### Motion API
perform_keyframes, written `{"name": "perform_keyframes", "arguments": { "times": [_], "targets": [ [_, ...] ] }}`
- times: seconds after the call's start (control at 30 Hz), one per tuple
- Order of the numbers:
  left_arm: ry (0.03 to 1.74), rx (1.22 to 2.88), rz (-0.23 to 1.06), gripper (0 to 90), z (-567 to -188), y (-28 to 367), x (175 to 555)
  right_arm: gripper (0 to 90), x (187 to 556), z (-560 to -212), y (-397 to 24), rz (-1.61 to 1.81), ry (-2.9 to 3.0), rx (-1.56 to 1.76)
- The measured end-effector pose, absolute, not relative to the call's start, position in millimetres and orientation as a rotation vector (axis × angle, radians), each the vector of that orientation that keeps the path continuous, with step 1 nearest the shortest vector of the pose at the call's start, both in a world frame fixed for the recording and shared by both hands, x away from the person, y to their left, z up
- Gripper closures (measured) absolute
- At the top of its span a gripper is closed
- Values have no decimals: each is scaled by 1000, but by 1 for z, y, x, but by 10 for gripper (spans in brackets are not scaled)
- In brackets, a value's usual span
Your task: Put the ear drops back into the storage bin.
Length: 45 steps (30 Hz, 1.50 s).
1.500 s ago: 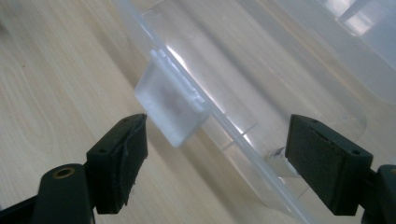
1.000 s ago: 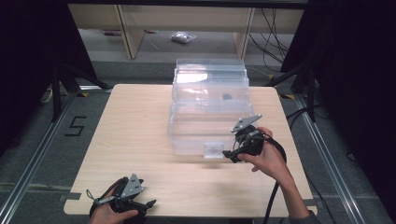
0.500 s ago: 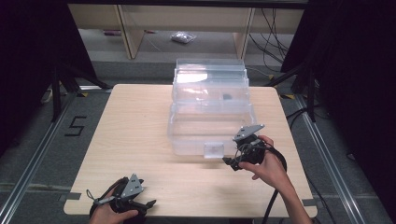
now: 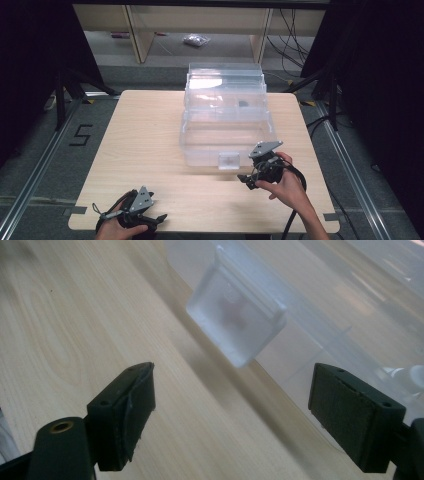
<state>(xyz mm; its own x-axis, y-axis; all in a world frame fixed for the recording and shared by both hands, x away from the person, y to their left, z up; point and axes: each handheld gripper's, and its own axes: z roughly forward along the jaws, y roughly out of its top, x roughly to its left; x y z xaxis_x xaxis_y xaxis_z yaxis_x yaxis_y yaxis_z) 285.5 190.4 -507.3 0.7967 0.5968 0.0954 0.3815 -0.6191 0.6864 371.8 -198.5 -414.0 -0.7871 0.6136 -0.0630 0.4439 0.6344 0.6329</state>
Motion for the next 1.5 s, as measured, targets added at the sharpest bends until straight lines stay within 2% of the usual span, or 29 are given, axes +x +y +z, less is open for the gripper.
{"name": "perform_keyframes", "arguments": {
  "times": [1.5],
  "targets": [
    [722, 2302, 414, 166, -507, 190, 285, 198, 341, -458, -219, 996, 2516, 975]
  ]
}}
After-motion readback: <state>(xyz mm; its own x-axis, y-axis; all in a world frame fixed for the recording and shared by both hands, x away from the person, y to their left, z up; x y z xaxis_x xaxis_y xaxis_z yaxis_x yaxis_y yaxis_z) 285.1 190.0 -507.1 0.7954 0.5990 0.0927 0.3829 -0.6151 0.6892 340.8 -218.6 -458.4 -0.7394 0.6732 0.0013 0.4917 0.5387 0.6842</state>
